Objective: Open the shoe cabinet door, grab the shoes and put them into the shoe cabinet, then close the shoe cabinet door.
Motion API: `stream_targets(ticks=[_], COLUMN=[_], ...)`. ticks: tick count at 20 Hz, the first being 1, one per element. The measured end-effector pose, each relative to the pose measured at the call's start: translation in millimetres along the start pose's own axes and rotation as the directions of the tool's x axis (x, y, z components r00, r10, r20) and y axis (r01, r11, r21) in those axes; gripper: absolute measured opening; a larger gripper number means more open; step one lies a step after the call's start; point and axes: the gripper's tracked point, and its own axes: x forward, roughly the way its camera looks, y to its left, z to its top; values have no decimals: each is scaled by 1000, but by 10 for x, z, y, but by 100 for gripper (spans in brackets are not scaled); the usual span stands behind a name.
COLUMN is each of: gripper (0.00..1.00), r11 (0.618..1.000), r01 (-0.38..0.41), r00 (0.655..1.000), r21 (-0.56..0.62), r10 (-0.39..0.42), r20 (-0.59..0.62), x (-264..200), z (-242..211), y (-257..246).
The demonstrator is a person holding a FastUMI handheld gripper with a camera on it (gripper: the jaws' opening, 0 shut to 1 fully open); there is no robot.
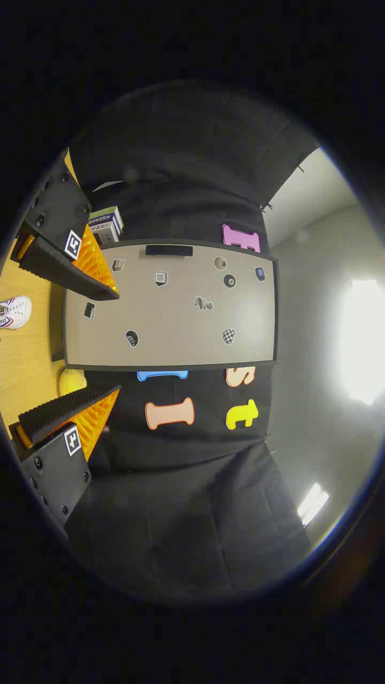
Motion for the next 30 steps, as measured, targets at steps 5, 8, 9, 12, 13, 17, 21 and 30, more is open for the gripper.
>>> stream_targets(ticks=[5,8,9,12,13,17,21,30], gripper=[97,96,97,96,96,97,96,97], r11=[1000,1000,1000,999,999,999,999,998], r01=[-11,-23,-25,-33,-35,-34,-34,-63], r00=[1000,1000,1000,999,999,999,999,997], r21=[14,13,9,5,6,4,7,5], r10=[11,23,25,33,35,34,34,63], r20=[-6,-1,0,-9,-15,-19,-19,-35], x=[43,40,40,57,62,54,67,282], z=[-5,2,2,-41,-51,-64,-58,15], y=[34,62,66,84,85,64,53,215])
